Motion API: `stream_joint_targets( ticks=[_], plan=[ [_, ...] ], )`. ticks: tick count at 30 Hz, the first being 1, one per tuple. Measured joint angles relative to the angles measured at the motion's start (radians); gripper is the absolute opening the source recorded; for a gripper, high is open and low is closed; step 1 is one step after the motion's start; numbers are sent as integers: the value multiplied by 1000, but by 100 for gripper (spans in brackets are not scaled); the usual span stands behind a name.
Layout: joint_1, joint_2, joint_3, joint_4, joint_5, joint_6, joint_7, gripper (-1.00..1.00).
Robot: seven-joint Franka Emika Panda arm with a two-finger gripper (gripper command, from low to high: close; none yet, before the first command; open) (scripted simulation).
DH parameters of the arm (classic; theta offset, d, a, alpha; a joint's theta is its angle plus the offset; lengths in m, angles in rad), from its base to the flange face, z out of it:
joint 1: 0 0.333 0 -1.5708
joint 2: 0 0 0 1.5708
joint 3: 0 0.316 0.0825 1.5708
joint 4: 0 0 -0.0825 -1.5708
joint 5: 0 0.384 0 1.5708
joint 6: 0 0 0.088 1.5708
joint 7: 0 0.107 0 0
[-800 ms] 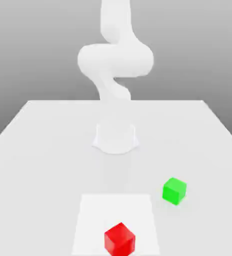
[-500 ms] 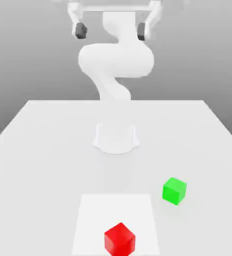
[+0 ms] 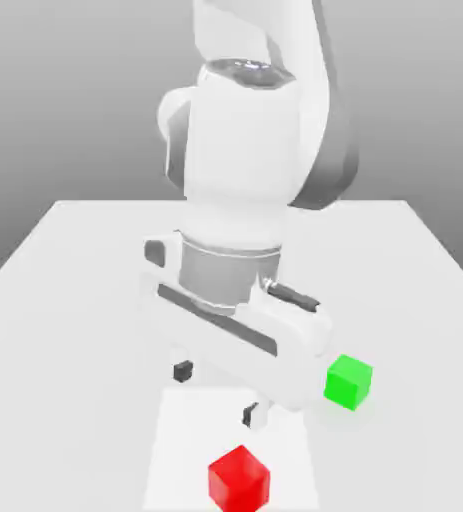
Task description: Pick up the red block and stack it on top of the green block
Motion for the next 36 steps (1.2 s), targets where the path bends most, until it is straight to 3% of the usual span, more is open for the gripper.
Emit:
stream_joint_targets(
  ticks=[3, 7, 8, 14, 20, 36],
  plan=[
    [6, 94, 0, -9, 34, 54, 48, 0],
    [50, 238, -56, 11, -22, 168, 103, 0],
    [58, 257, -65, 14, -30, 183, 109, -100],
    [61, 266, -69, 16, -35, 193, 113, -100],
    [24, 92, -4, -20, 58, 56, 58, -100],
    [341, -372, 227, -448, 390, 37, 666, -100]
  ],
)
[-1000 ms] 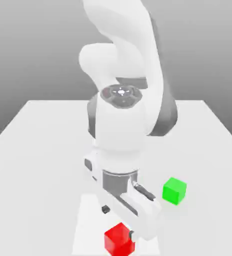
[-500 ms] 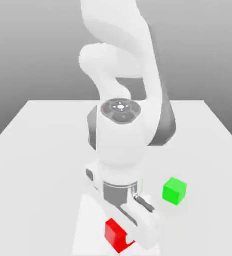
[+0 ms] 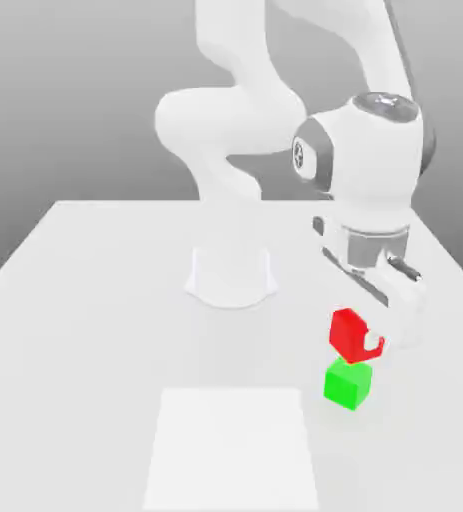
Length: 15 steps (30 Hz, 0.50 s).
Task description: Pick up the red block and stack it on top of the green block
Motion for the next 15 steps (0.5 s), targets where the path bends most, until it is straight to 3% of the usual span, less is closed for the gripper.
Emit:
stream_joint_targets(
  ticks=[10, 15],
  plan=[
    [-135, 166, 63, -2, -319, 128, 253, -100],
    [-154, 247, 60, -2, -400, 212, 310, -100]
  ],
)
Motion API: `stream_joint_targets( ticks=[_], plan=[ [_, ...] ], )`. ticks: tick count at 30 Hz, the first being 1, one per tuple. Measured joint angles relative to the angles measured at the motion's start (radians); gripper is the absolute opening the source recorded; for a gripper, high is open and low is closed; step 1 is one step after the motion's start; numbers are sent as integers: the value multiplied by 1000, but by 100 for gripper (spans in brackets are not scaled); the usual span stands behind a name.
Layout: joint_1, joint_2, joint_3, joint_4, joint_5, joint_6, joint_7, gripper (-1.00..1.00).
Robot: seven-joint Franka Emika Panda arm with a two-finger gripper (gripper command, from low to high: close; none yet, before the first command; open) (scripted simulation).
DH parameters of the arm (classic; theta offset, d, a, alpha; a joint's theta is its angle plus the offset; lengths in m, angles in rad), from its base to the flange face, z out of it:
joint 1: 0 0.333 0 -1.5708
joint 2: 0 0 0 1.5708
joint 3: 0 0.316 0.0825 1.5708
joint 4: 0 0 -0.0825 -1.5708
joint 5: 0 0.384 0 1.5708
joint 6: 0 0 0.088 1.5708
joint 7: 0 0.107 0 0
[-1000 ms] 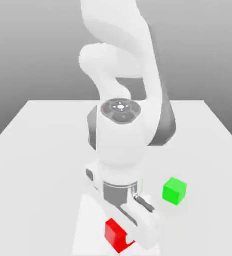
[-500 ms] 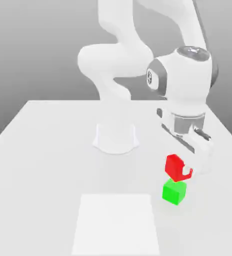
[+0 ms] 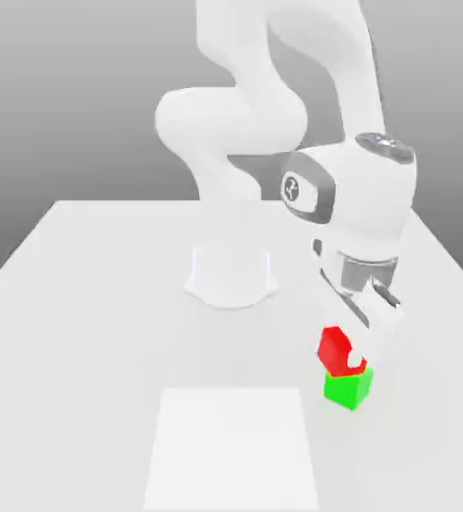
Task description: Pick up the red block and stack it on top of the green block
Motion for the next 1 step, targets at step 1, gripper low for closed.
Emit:
stream_joint_targets(
  ticks=[1],
  plan=[
    [2, 13, 1, -2, 2, 19, -1, -100]
  ],
)
